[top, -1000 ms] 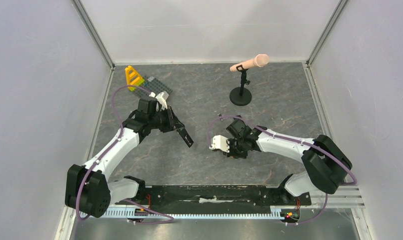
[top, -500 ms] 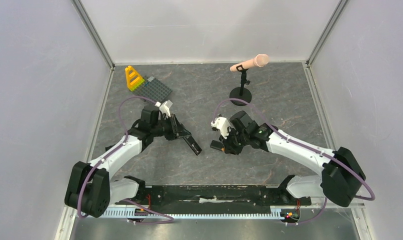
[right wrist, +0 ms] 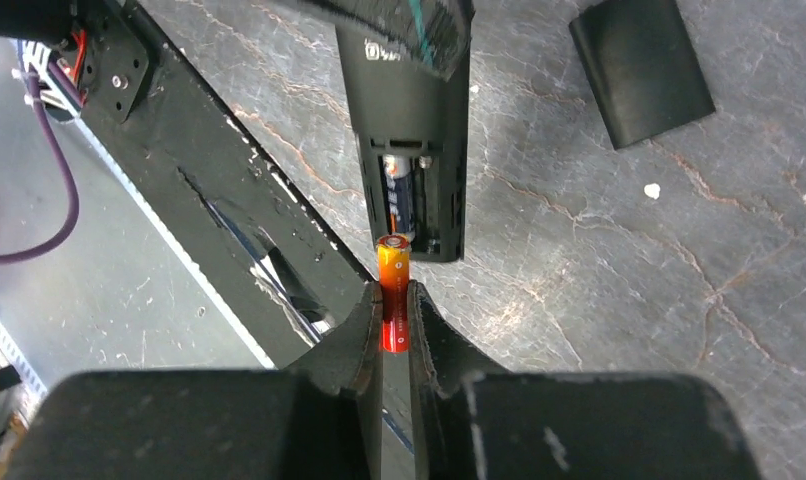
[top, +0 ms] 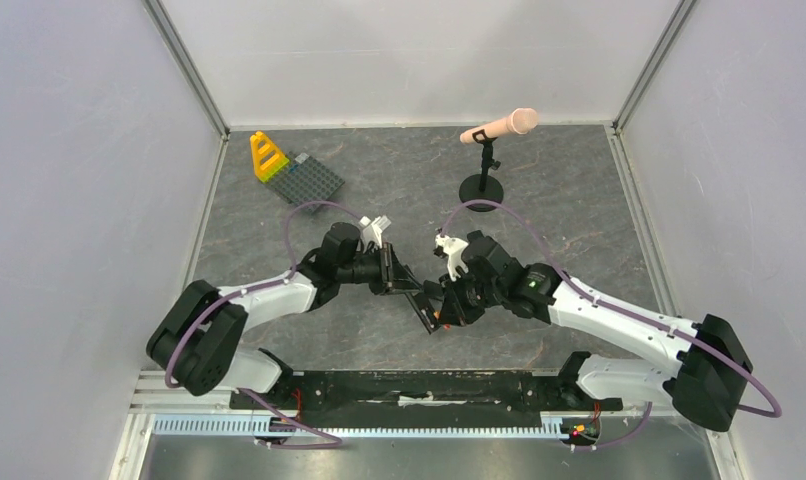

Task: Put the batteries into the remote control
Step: Load the battery into the remote control.

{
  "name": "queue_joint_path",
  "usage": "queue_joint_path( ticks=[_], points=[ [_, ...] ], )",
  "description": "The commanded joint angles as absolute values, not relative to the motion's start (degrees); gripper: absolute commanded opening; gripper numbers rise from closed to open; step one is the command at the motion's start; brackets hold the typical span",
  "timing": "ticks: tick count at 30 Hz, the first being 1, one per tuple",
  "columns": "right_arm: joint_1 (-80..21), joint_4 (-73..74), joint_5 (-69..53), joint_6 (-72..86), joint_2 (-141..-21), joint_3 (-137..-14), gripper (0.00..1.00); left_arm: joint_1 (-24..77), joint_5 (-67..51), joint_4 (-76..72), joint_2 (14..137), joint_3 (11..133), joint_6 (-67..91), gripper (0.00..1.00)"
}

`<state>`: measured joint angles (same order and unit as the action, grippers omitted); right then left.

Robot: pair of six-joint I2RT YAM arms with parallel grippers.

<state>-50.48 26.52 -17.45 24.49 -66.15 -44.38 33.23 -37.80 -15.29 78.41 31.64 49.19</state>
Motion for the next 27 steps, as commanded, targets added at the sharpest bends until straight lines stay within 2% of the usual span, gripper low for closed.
queue_joint_path(
  ticks=[1,17,27],
  points=[
    [-52.4,28.0,-11.1,31.0,-67.2,-46.3,0.00,35.5,-38.4,-26.1,81.3,31.0,56.2,0.02],
    [-55.5,34.0,-3.0,30.7,-73.7,-54.3,0.00,36.4,-38.8,-28.0,79.9,29.1,59.1,0.02],
    [-56.1,35.6,-2.5,30.5,-74.4,-53.7,0.00,36.4,-37.9,-28.2,79.3,29.3,59.8,0.02]
  ],
)
